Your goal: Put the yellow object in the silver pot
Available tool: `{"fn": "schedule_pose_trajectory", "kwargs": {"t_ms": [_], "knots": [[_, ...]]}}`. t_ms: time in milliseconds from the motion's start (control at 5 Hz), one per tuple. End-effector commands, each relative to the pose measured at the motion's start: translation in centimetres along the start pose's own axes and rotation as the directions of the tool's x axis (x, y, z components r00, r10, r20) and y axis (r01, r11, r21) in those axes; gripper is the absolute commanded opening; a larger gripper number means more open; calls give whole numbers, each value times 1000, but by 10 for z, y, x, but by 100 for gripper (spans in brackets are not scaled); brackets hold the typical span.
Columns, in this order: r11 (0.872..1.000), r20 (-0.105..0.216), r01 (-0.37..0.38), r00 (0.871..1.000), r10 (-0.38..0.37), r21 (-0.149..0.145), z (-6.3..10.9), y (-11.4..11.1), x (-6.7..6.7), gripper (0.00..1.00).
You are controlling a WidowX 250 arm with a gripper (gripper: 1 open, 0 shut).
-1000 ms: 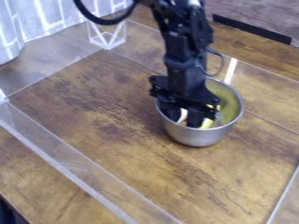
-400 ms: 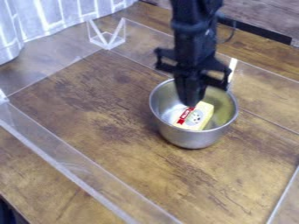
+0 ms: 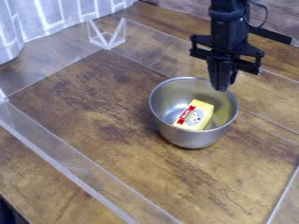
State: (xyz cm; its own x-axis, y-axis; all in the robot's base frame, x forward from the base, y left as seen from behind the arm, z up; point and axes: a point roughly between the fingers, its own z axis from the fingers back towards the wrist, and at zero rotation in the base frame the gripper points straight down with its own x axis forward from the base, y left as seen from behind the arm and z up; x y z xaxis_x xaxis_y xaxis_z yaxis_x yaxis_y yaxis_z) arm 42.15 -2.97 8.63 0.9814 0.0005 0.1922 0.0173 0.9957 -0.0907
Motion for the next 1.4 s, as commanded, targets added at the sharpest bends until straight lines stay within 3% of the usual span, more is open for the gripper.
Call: {"fn": "schedule_pose_trajectory", "kwargs": {"t_ms": [0, 400, 600, 1000, 1200], "knots": [[1000, 78, -21, 997, 21, 6, 37, -1, 8, 100], [995, 82, 100, 992, -98, -10, 71, 18, 4, 100], [987, 69, 160, 985, -159, -10, 80, 28, 0, 100], [972, 88, 235, 968, -234, -10, 63, 33, 17, 100], [967, 93, 255, 963, -252, -15, 46, 29, 20, 100]]}}
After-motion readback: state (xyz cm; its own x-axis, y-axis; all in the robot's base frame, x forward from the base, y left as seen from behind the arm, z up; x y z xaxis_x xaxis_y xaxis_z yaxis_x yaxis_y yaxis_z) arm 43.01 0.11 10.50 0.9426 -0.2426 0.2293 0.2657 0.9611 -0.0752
